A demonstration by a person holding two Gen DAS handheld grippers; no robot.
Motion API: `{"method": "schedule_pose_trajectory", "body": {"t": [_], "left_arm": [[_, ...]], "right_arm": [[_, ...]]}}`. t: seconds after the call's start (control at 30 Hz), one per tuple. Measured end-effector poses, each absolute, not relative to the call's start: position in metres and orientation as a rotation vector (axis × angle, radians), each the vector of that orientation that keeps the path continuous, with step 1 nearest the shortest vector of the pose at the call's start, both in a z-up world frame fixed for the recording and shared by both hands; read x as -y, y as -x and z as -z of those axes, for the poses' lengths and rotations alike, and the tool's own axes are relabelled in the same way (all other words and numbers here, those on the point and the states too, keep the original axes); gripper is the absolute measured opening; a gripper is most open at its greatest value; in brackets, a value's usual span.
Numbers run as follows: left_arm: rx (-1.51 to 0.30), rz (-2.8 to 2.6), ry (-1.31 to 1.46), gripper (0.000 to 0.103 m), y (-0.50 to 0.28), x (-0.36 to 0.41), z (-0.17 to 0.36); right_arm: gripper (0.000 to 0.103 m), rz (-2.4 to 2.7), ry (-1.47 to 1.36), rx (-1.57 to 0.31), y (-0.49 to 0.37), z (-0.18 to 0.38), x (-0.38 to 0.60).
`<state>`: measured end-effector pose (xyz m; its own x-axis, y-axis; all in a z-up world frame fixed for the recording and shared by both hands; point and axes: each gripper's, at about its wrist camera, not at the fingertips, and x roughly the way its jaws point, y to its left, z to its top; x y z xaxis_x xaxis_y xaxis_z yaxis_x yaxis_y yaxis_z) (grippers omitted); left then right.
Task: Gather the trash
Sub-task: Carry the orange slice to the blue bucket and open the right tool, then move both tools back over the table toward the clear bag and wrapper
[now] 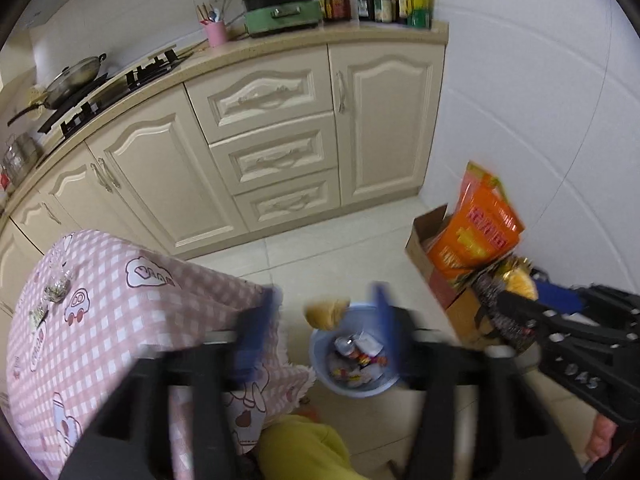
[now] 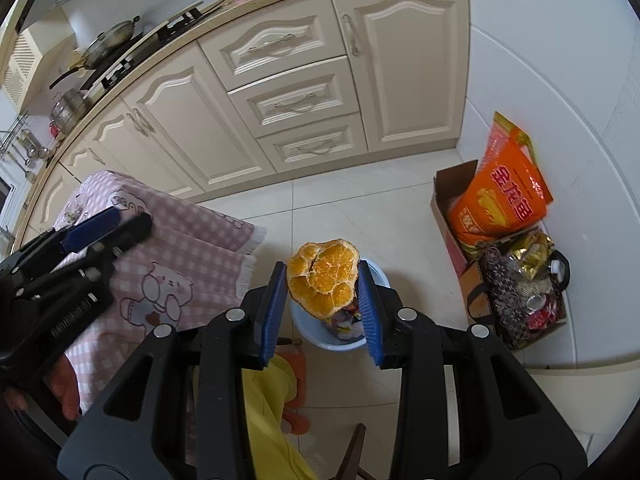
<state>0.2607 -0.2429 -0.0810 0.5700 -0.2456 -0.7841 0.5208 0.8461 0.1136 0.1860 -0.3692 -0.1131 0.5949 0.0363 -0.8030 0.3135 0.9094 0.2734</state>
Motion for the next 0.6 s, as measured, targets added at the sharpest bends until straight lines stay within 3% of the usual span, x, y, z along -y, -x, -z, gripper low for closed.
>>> {"method": "schedule_pose_trajectory", "body": {"t": [0.37,0.47,0.6], "left_arm": [[-0.838,0.422,-0.345,0.066,-0.264,0.211,0.080],[-0.839,0.404,-0.321,0.066,-0.268,0.196,0.074],[-0.837,0.382,-0.298,0.066,-0.269,0.179,0.070]], "right_arm": [[0.038,0.138,-0.424,-0.957,-0.203,0.124,0.352],[0.078,0.111,-0.429,-0.954,-0.212,0.119,0.341],[0.078,0.110,-0.421,-0.933,-0.218,0.113,0.331]]}}
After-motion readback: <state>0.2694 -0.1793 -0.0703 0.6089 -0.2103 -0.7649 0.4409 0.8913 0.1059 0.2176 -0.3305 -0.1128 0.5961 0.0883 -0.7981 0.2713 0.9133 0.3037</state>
